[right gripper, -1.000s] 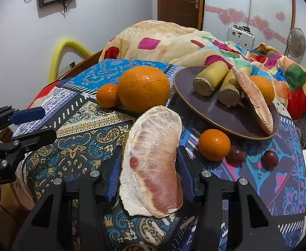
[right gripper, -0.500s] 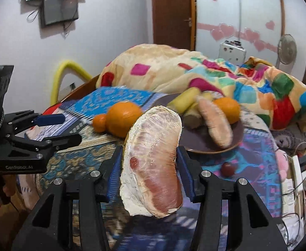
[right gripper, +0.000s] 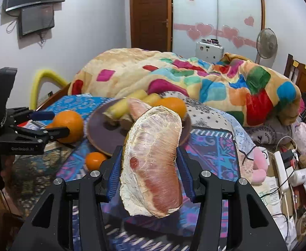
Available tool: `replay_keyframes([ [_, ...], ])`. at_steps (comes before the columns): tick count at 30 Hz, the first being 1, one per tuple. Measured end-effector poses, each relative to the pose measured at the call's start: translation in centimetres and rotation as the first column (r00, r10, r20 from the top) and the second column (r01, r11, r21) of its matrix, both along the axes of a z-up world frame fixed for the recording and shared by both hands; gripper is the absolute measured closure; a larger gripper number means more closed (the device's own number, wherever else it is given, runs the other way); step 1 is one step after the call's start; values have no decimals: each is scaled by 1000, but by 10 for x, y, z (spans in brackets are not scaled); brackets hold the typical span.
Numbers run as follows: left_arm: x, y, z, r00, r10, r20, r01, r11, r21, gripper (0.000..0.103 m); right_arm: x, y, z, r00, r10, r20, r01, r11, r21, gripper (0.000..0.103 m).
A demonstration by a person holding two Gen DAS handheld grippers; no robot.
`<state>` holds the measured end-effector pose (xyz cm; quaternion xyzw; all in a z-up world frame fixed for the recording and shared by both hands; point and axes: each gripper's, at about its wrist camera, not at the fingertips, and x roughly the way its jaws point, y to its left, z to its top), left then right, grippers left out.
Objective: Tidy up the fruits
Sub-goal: 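Grasp the large stickered orange with the left gripper while the right gripper holds the pomelo segment, then set the orange on the plate with the left gripper while the right gripper sets the pomelo segment there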
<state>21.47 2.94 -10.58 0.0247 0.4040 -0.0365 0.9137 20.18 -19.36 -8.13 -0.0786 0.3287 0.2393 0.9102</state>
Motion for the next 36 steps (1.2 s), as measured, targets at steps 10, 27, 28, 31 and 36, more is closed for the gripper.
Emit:
replay_keyframes([
  [10,15,-4,-12,1000,-18,-20,18,1000,-3,34,11,-11,-11,1000,2,-21,-2,1000,23,56],
  [27,18,-30,36,995,-83,61,87,995,-57,35,19,4,18,998,39,58,-42,998,54,56],
  [28,21,-32,36,995,-86,59,90,994,-63,35,21,6,19,997,43,63,-46,998,52,56],
  [31,33,-36,38,995,-86,58,89,994,-56,35,26,9,19,996,50,77,-54,997,46,56],
  [36,46,-38,30,994,-108,25,110,991,-79,35,37,13,16,996,54,75,-58,997,47,56],
])
